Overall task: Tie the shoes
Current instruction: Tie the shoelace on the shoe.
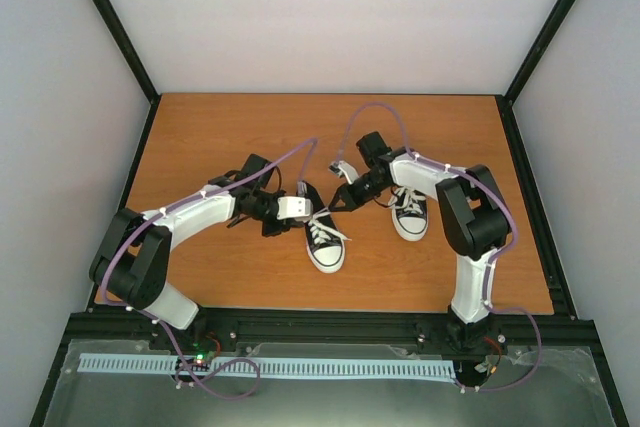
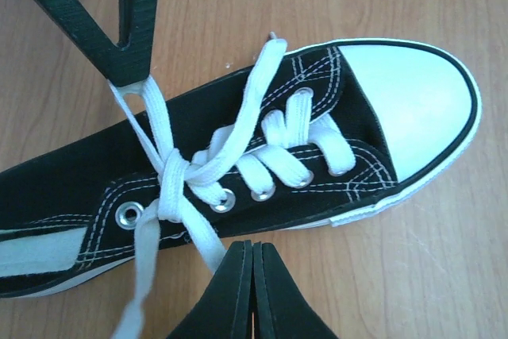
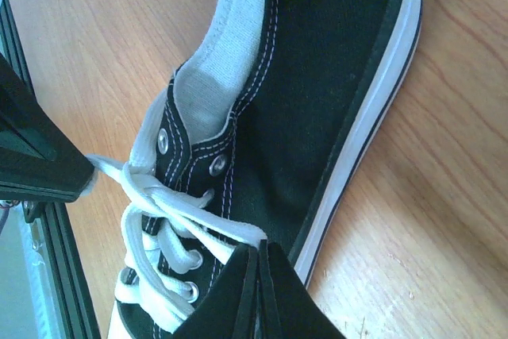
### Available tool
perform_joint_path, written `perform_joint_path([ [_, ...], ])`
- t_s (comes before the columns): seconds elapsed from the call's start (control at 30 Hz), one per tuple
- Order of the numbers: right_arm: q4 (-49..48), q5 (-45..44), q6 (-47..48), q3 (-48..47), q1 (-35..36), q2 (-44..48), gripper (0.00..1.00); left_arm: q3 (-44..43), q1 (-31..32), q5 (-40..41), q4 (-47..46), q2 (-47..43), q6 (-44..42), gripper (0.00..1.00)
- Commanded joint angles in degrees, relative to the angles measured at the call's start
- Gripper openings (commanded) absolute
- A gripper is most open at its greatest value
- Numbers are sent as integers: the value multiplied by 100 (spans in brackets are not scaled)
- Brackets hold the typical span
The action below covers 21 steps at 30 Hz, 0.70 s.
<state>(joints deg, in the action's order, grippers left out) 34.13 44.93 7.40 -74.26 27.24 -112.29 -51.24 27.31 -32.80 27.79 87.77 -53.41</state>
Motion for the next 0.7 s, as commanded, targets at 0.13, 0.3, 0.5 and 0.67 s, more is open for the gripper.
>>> perform_joint_path([
  [0.13, -3, -294, -54, 293, -132, 324, 3, -71, -148, -217, 485, -105, -405, 1],
  [0.3, -28, -349, -30, 565, -260, 476, 3, 60, -246, -54, 553, -80, -816, 1],
  [0.5, -71, -367, -7, 624, -279, 460, 3, 142, -244, -131, 702, -81, -1192, 1],
  [0.67, -33, -426, -2, 622, -346, 419, 3, 311, -244, -24, 796, -104, -1592, 1],
])
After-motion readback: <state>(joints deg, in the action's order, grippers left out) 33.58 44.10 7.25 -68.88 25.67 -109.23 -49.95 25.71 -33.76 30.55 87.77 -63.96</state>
